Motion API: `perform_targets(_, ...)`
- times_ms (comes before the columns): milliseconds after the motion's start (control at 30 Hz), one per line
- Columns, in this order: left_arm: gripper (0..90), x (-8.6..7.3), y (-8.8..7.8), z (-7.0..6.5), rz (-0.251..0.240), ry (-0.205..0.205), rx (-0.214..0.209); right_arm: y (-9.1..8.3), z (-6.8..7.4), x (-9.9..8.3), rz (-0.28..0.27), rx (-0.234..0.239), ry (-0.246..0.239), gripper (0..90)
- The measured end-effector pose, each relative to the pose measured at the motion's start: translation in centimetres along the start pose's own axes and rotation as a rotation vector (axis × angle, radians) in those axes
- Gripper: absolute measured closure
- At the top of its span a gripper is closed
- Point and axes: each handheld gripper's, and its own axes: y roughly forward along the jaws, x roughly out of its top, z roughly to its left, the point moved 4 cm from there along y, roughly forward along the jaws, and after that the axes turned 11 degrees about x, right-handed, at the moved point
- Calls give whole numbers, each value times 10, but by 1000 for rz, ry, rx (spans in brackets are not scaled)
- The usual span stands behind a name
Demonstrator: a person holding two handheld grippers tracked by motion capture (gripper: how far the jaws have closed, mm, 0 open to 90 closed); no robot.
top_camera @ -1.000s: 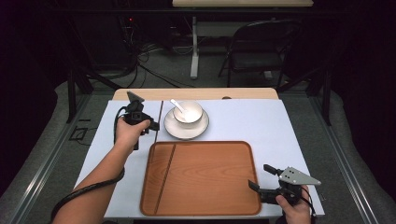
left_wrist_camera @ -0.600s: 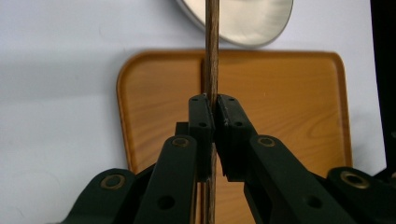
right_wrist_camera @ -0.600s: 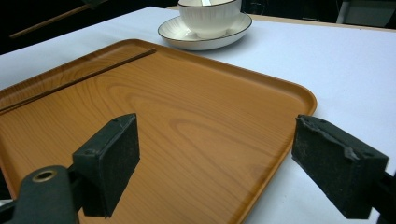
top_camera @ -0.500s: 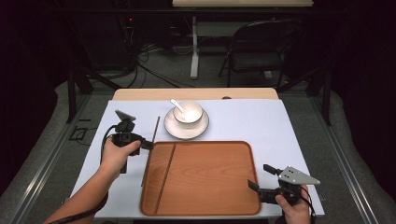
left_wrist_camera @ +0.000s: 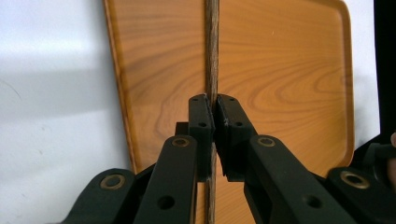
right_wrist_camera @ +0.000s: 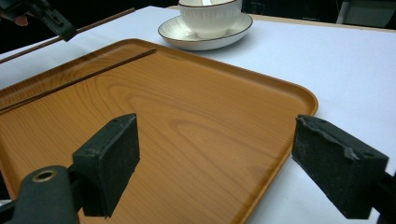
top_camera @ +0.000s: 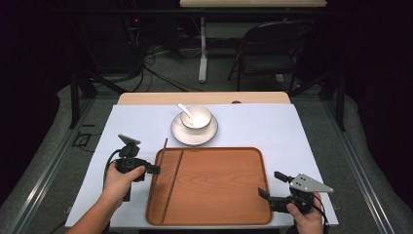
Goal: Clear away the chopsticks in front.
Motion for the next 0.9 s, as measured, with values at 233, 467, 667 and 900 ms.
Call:
perform_targets(233,848,-10,10,3,20,0,2,0,0,0,0,0,-2,148)
perform_targets(467,848,-13,21,2,47,7,3,0,0,0,0,-1,-4,148)
perform_targets(667,848,-13,32,-2,68,15,11,0,0,0,0,0,-5,148)
perform_targets(900,848,-10,45,-4,90,26,33,-1,0,0,-4,-1,-7,148)
